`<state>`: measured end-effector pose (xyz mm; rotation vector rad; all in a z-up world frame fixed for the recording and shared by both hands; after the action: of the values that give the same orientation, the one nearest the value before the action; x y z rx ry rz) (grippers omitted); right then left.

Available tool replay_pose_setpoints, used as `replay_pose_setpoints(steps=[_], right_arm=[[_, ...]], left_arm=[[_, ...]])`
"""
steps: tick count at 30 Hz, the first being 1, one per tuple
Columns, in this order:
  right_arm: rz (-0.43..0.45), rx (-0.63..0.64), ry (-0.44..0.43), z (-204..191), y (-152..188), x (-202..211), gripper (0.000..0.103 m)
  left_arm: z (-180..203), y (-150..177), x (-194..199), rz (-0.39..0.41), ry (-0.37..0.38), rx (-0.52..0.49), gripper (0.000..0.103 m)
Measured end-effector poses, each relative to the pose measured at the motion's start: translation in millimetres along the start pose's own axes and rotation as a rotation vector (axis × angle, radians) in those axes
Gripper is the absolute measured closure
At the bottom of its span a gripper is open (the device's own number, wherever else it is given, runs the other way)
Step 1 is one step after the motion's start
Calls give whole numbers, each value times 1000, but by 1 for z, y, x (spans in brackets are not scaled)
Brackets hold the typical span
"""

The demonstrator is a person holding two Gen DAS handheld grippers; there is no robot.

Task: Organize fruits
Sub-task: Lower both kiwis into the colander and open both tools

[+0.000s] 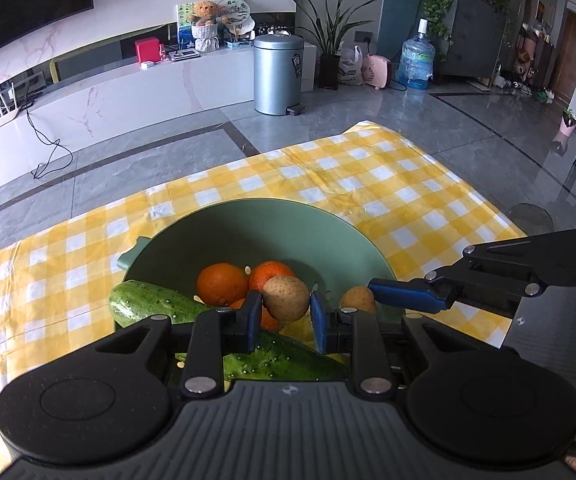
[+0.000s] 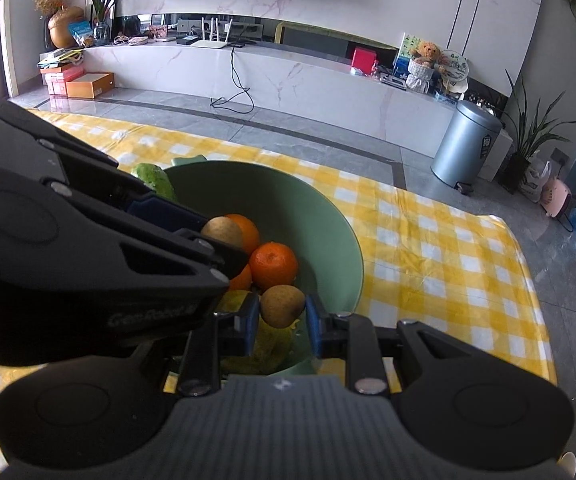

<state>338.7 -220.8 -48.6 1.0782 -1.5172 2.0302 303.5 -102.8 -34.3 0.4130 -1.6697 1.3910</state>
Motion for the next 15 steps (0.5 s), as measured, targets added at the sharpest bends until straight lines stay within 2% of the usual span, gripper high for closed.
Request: replay_pose_setpoints(steps=[10, 15], right_arm=[[-30, 12, -14, -2, 3, -10, 82], [-34, 9, -23, -2, 3, -10, 82]], left_arm=[[6, 0, -11, 12, -18, -19, 74], [6, 1, -12, 14, 8, -1, 64]])
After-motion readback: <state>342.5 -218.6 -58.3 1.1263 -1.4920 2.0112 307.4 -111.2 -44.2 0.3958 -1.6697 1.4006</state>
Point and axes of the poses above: each gripper's, at about its wrist camera, not at the fingertips, and x roughly against the way its jaws point, z to its right, y to its underside, the point moved 3 cm from there along -x, roughly the way its jaws point, and after that the axes turned 5 degrees about -z, right-handed, at the moved point
